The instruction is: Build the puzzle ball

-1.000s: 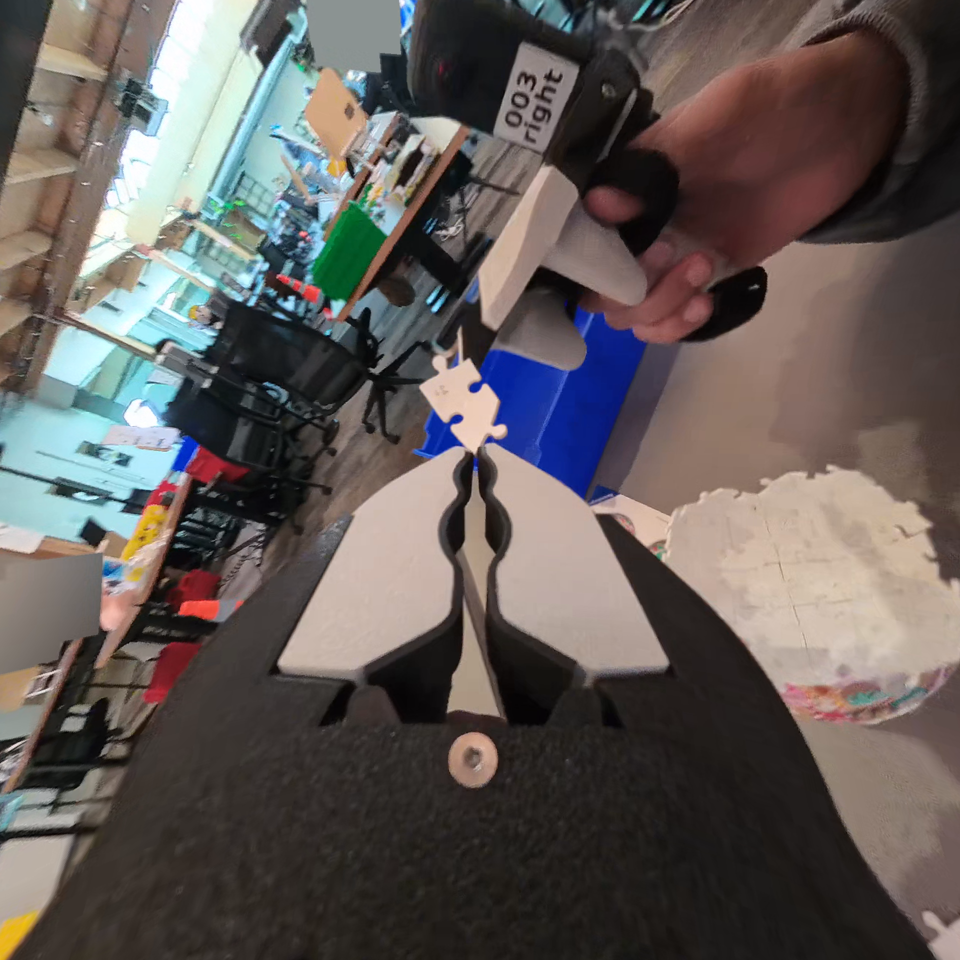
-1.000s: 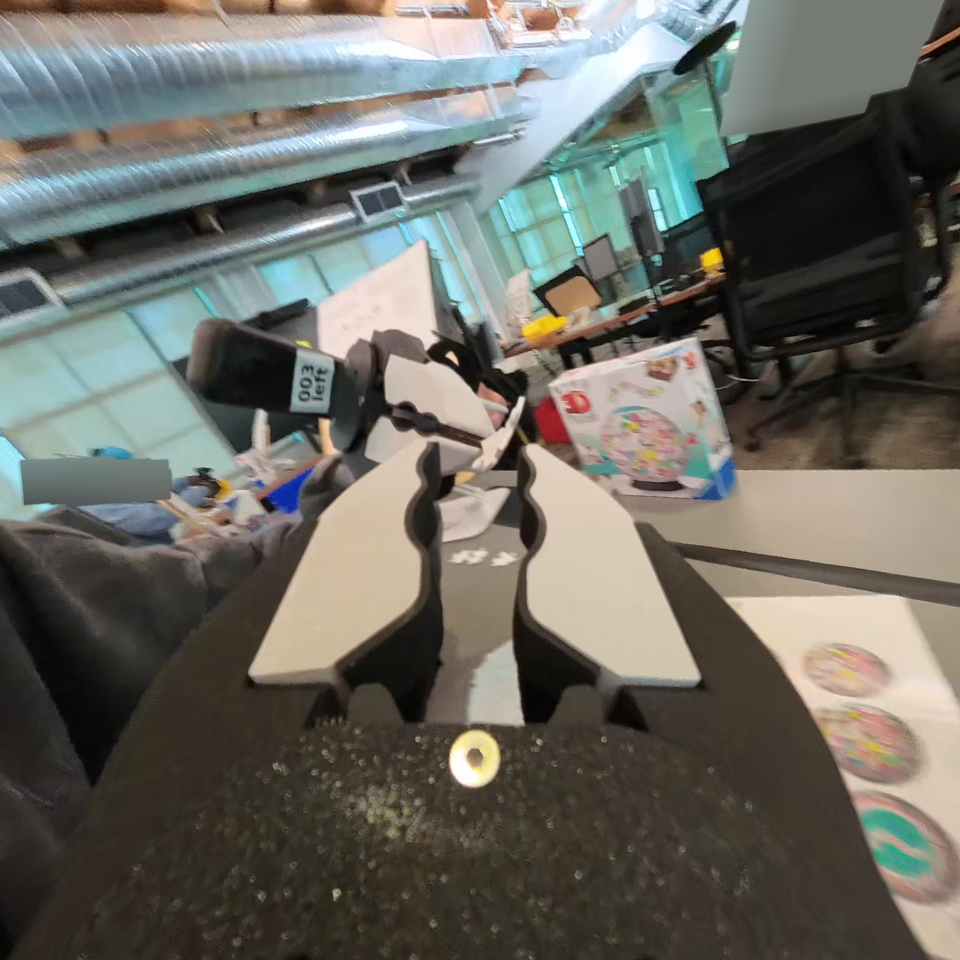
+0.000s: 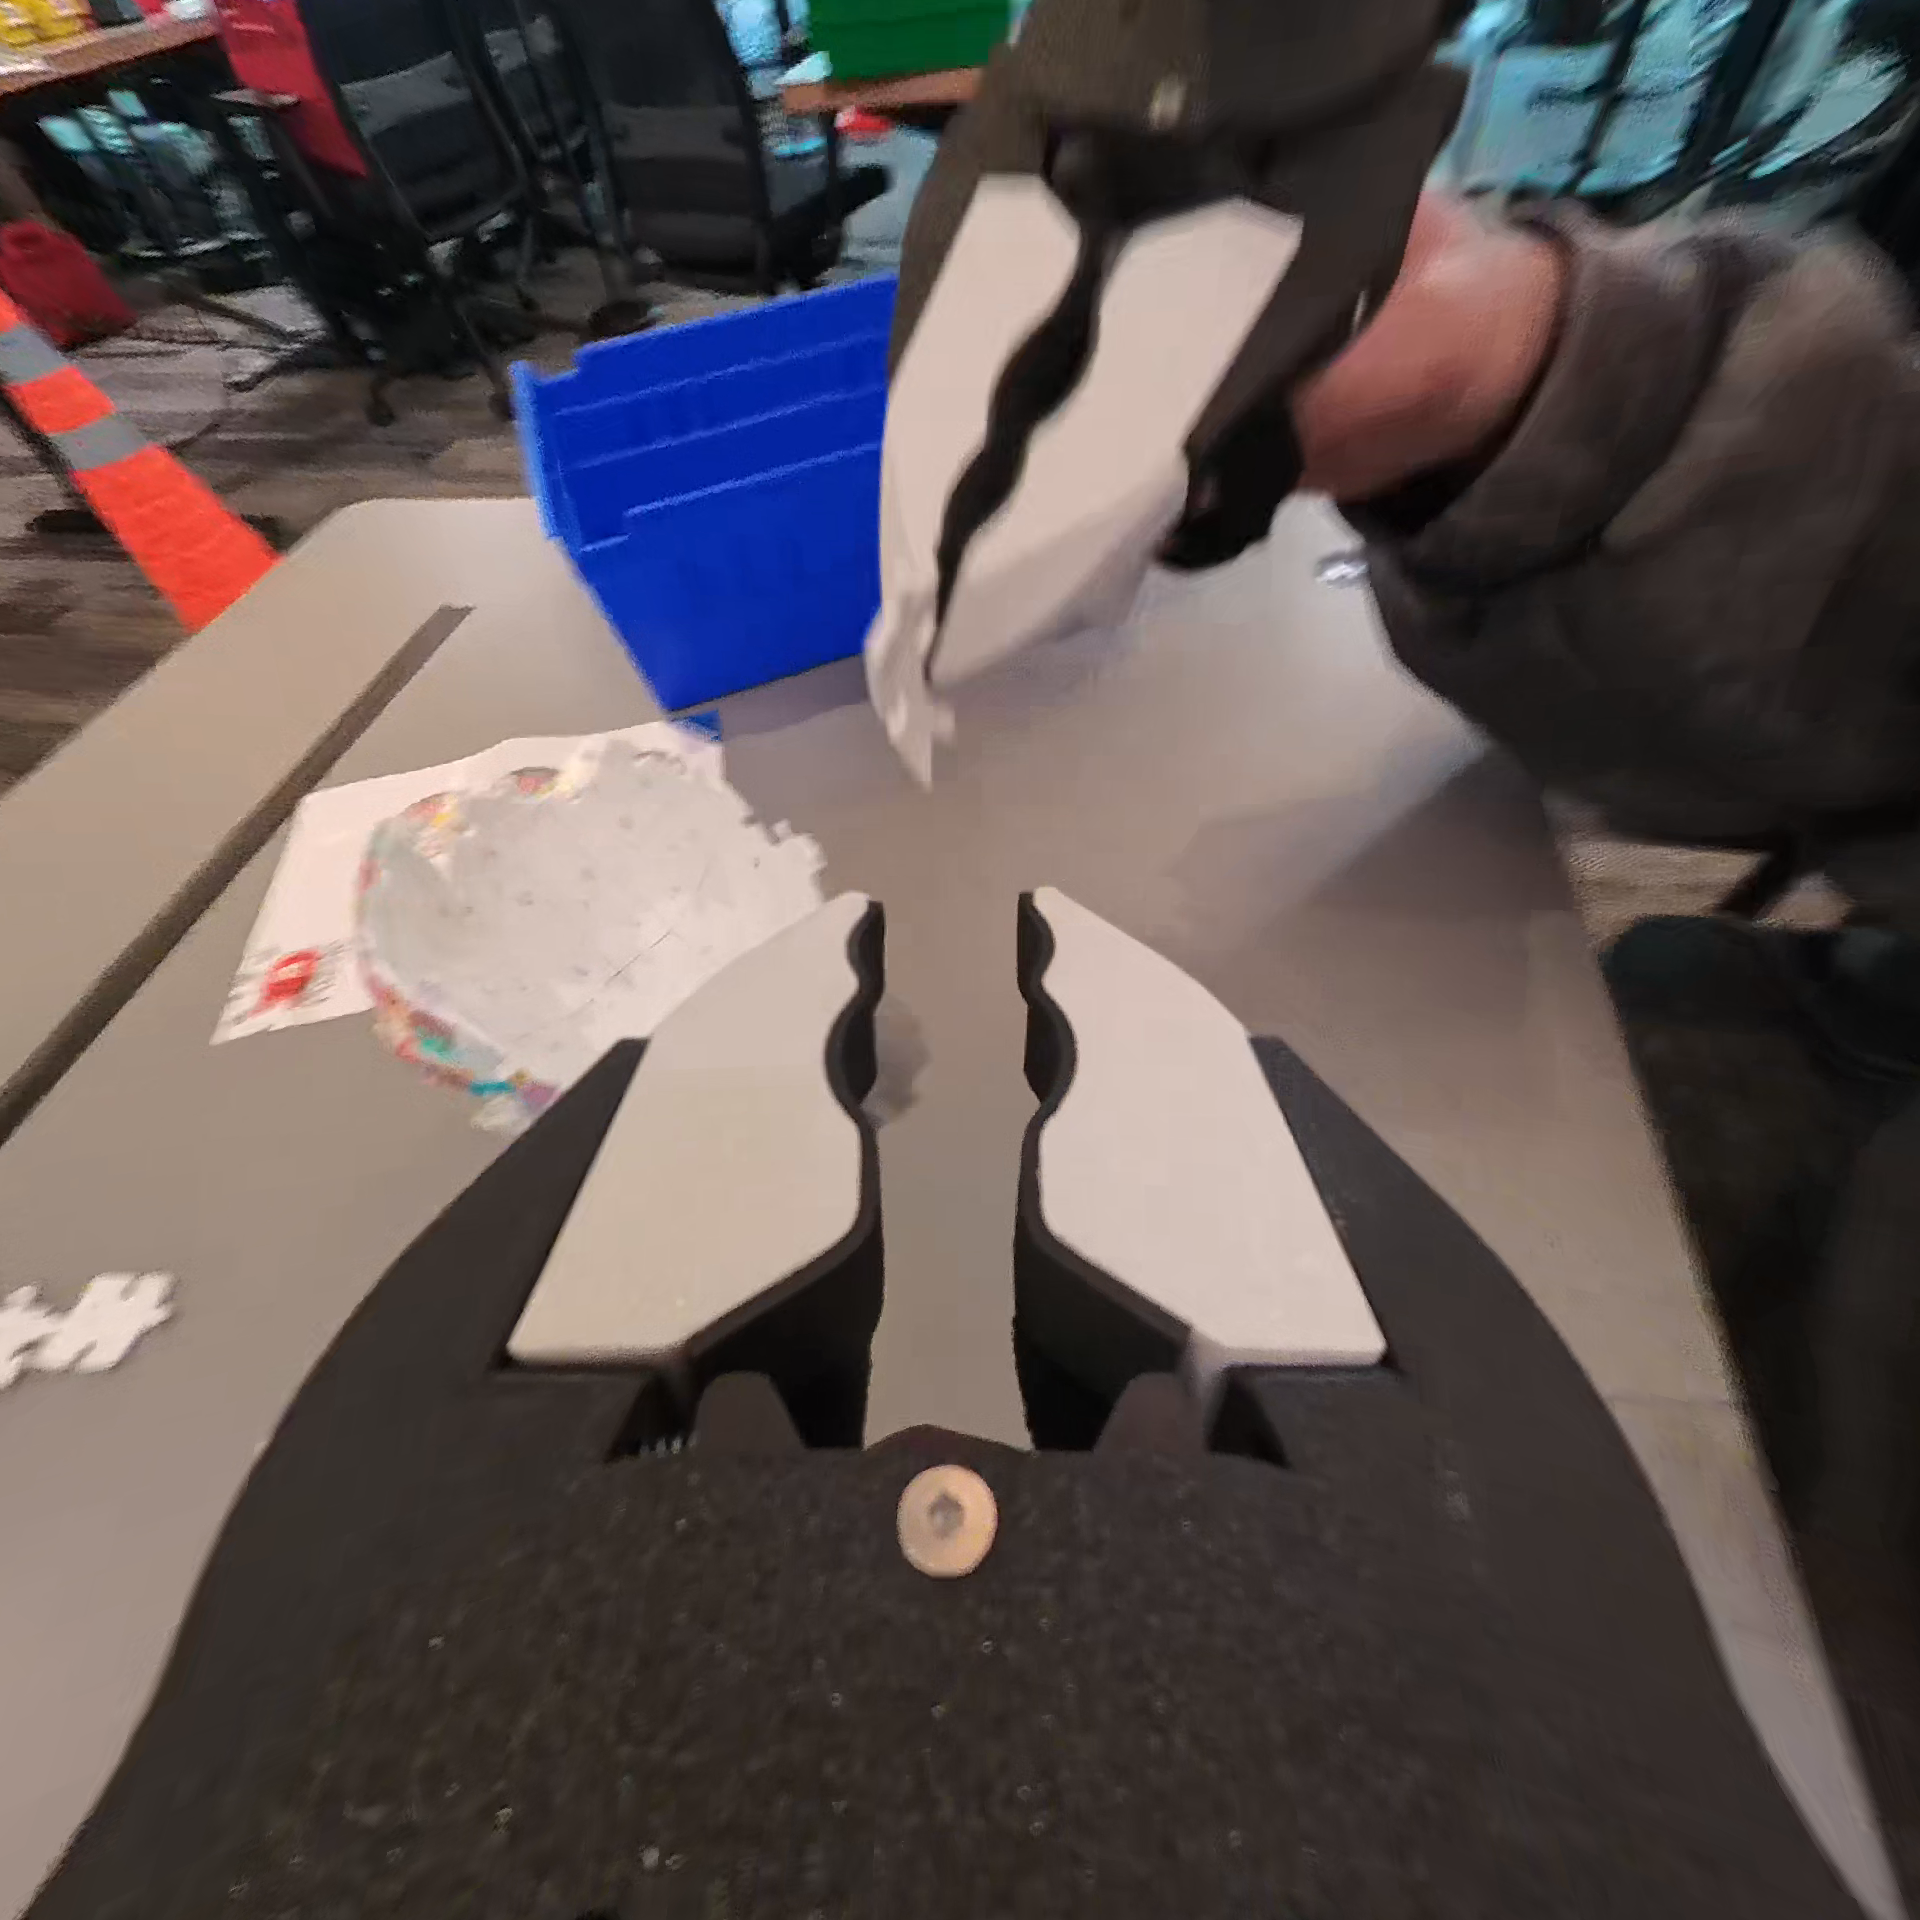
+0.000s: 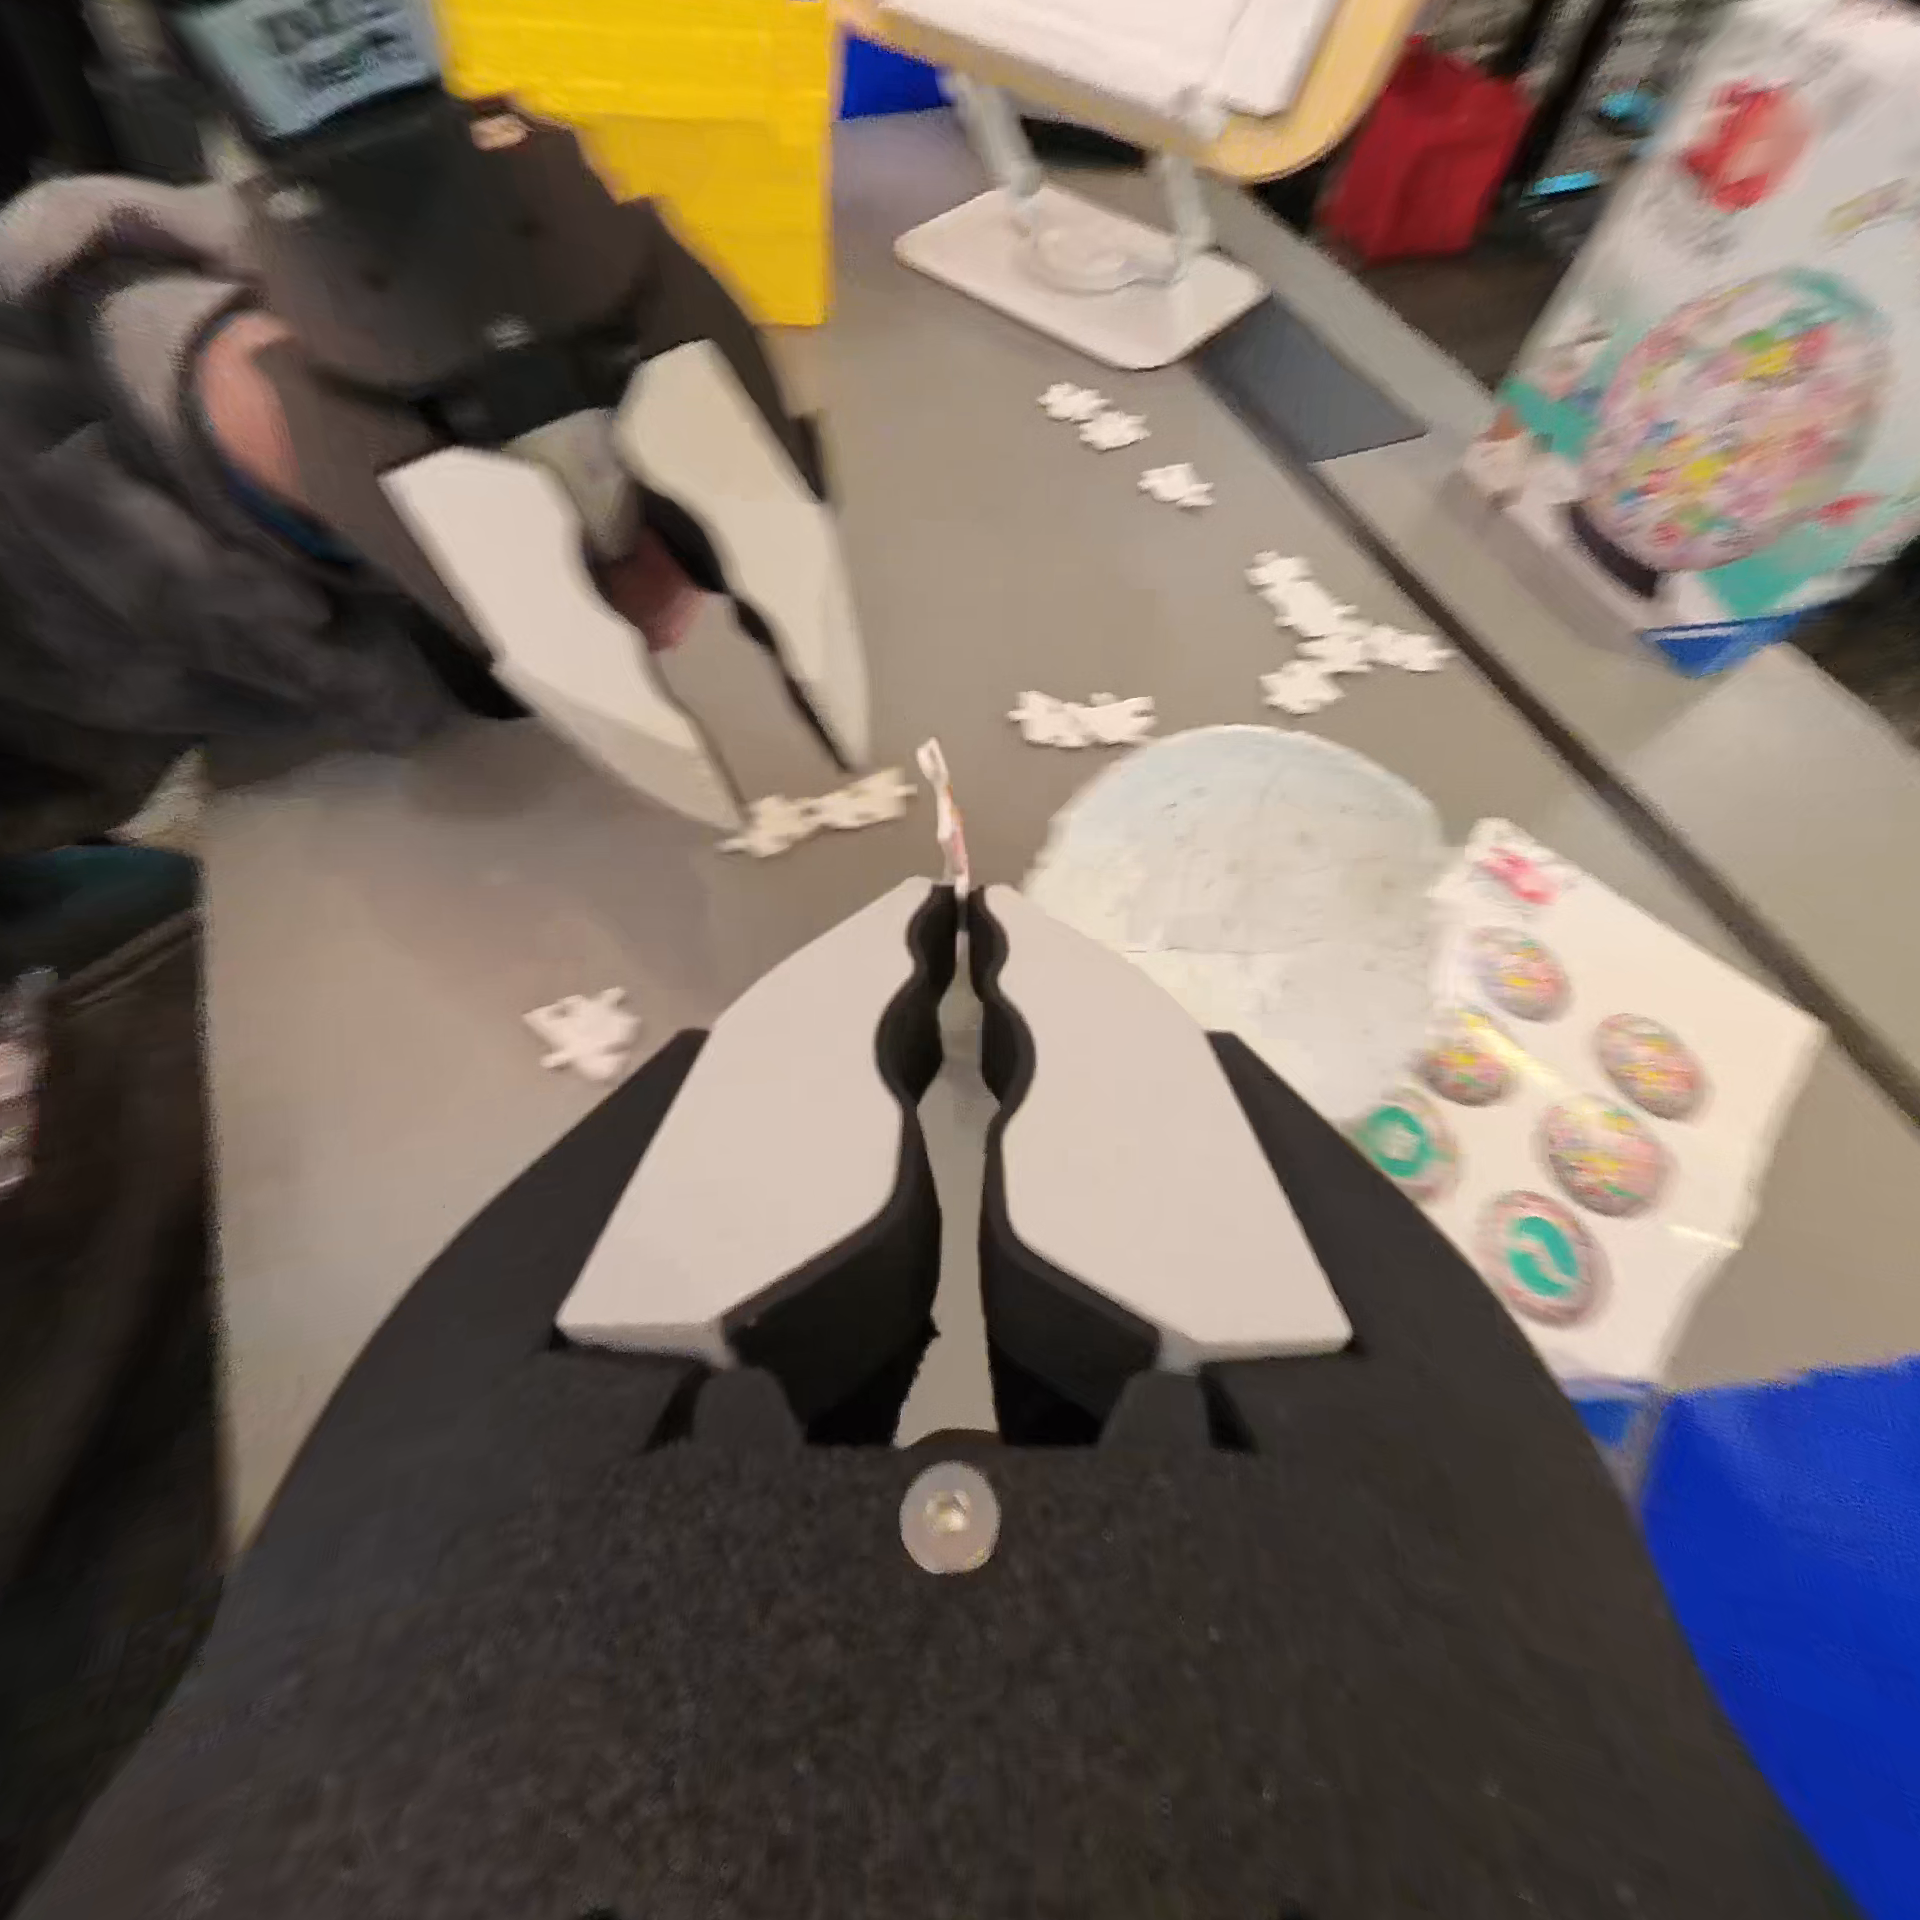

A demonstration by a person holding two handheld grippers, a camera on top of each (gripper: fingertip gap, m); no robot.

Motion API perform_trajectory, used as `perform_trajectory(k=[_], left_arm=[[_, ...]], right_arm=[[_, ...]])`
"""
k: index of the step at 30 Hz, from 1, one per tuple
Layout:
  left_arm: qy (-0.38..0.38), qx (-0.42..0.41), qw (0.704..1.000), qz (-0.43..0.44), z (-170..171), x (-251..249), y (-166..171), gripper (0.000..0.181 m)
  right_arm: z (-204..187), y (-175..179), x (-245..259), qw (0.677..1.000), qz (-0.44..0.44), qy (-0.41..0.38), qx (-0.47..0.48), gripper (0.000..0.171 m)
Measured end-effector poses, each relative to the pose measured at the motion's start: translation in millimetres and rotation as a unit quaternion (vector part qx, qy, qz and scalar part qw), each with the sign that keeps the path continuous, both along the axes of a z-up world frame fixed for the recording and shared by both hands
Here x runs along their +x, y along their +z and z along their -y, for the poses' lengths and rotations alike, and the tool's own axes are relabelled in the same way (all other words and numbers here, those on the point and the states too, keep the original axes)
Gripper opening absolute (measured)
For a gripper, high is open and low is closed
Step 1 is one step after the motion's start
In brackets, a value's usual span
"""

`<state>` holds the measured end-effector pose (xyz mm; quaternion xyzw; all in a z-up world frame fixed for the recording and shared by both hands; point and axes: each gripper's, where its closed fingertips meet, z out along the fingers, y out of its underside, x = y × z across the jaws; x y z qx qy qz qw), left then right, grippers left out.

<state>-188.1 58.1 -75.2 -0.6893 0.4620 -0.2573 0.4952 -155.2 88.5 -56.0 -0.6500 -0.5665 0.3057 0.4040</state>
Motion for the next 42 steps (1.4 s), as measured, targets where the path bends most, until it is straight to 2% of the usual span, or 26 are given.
perform_trajectory(k=[3, 5, 8, 12, 18, 20, 24, 29, 34, 42], left_arm=[[0.034, 0.01, 0.999, -0.022, -18, -14, -8, 0.023], [0.048, 0.003, 0.999, -0.026, -33, -21, -10, 0.024], [0.077, -0.02, 0.997, -0.016, -62, -33, -7, 0.025], [0.078, 0.008, 0.997, 0.001, -88, -30, 19, 0.025], [-0.017, 0.027, 0.999, 0.007, -83, 7, 24, 0.025], [-0.03, 0.018, 0.999, 0.02, -81, 11, 19, 0.013], [-0.012, -0.005, 0.999, 0.029, -85, 4, 12, 0.002], [-0.017, -0.058, 0.998, 0.03, -81, 3, 3, 0.002], [-0.043, -0.065, 0.997, 0.022, -71, 8, 1, 0.002], [-0.068, -0.069, 0.995, 0.01, -59, 15, 1, 0.002]], right_arm=[[-57, 8, 9, 0.997, 0.008, -0.062, 0.041, 0.002], [-80, 6, 3, 0.997, 0.0, -0.057, 0.048, 0.002], [-105, -15, -5, 0.997, 0.033, -0.04, 0.065, 0.002], [-86, -9, -23, 0.999, -0.016, 0.033, 0.026, 0.002], [-50, 13, -39, 0.991, -0.064, 0.12, 0.0, 0.002], [-49, 9, -41, 0.992, -0.048, 0.118, 0.002, 0.002], [-53, 10, -40, 0.994, -0.035, 0.099, 0.041, 0.005], [-43, 26, -40, 0.99, -0.008, 0.098, 0.103, 0.017], [-34, 21, -42, 0.979, 0.051, 0.105, 0.169, 0.012], [-24, 15, -39, 0.97, 0.102, 0.119, 0.188, 0.004]])
